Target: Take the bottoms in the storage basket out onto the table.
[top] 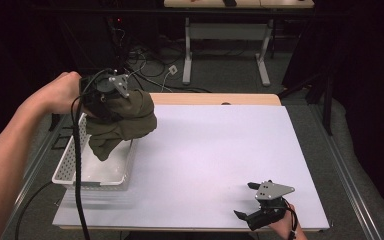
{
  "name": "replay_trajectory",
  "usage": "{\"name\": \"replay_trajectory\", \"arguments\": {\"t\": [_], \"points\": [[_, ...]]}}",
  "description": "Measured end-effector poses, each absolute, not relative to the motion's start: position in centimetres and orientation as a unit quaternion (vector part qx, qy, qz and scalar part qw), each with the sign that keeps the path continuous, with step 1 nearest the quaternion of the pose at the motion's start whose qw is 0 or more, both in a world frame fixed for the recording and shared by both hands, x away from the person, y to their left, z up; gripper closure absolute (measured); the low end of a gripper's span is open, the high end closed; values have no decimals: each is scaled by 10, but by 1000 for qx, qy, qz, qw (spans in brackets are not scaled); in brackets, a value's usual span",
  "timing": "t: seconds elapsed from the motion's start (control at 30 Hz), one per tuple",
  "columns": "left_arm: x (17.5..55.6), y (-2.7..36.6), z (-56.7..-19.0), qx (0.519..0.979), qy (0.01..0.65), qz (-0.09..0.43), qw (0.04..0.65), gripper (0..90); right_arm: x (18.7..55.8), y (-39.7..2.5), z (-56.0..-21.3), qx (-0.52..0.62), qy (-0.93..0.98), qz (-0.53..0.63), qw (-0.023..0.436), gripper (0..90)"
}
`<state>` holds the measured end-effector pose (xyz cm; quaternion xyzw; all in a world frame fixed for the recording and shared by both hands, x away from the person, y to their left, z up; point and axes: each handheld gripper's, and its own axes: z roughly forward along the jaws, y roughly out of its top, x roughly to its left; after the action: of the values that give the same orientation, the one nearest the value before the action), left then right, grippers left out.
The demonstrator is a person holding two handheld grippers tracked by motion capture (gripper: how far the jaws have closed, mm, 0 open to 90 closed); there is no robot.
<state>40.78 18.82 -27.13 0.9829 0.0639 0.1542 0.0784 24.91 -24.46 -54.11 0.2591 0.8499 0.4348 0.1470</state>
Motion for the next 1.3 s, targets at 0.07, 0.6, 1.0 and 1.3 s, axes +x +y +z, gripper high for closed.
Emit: {"name": "replay_trajectory", "arguments": {"t": [0.07,0.6,1.0,1.3], "points": [[407,184,-270,983,61,154,80,553,249,-245,-541,259,850,435,148,8],[397,153,-260,981,31,164,100,553,249,-245,-541,260,849,435,148,8],[399,125,-269,981,14,150,120,552,249,-246,-541,259,850,434,148,9],[400,104,-285,982,14,137,125,551,249,-246,-540,260,850,434,150,8]]}}
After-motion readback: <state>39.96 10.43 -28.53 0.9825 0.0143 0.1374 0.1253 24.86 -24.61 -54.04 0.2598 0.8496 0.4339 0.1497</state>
